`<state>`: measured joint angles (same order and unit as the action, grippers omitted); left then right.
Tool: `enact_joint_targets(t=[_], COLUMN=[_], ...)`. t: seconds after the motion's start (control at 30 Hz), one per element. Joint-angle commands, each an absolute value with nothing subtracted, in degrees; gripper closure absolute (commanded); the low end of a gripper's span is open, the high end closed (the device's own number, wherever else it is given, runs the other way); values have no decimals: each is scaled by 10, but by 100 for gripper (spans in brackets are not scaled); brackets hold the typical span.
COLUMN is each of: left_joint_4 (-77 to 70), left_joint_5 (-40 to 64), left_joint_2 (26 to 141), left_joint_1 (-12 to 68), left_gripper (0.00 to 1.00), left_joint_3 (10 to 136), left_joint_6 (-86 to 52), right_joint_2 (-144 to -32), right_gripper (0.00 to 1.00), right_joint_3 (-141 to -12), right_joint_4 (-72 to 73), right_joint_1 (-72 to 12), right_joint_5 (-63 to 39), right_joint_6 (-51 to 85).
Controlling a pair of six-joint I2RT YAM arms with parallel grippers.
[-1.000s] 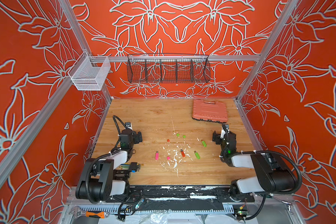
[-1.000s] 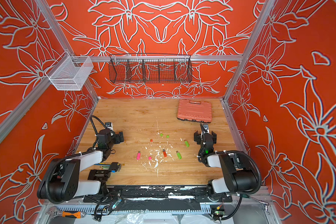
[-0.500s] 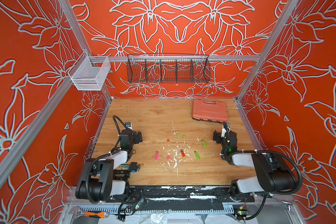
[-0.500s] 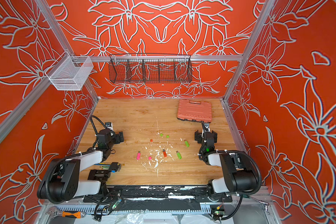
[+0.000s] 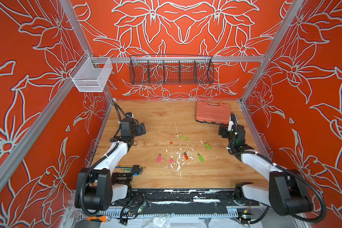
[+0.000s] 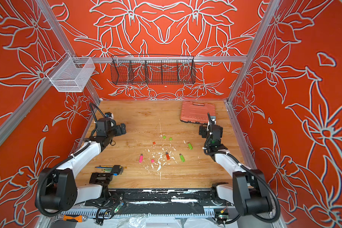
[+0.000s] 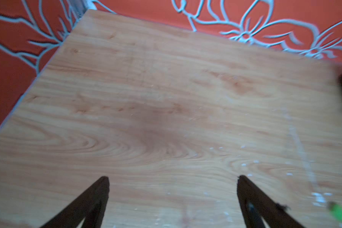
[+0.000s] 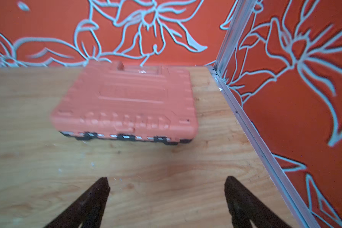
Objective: Close the usb drive cover
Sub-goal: Pick up the USB drive from the center of the board.
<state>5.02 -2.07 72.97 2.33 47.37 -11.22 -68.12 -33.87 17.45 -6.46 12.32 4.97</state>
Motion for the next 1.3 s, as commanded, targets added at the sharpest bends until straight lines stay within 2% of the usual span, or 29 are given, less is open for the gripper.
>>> enact_joint_targets(t=[0.0,0.1,0.17,0.3,0.37,0.53,0.87,1.27], left_joint_4=[267,327,359,384,386,370,322,321], left_joint_5=[49,34,31,7,-5,-20,-26,-57], left_joint_2=[708,698,707,735,746,756,841,885], left_joint_1=[114,215,266,342,366,371,371,369], left_gripper=[6,9,18,28,30,31,44,47], left_joint_3=[494,485,476,456,444,417,433,459], left_joint_6=[-193,-244,-285,-328,-342,-340,-301,-287], right_joint_2=[-656,-663,-664,-651,-642,-636,-665,-665], right_gripper=[10,14,15,17,18,19,22,24], right_joint_3=[-392,-434,-448,-443,-435,-420,-433,-453], right_joint_4=[-73,-200,-259,-294,-298,-293,-292,-311], right_joint_1=[-84,-131,-171,-210,-218,-231,-263,-291], right_joint_5=[32,0,13,2,-3,-9,-15,0], right_joint_6=[151,178,184,212,222,247,263,272])
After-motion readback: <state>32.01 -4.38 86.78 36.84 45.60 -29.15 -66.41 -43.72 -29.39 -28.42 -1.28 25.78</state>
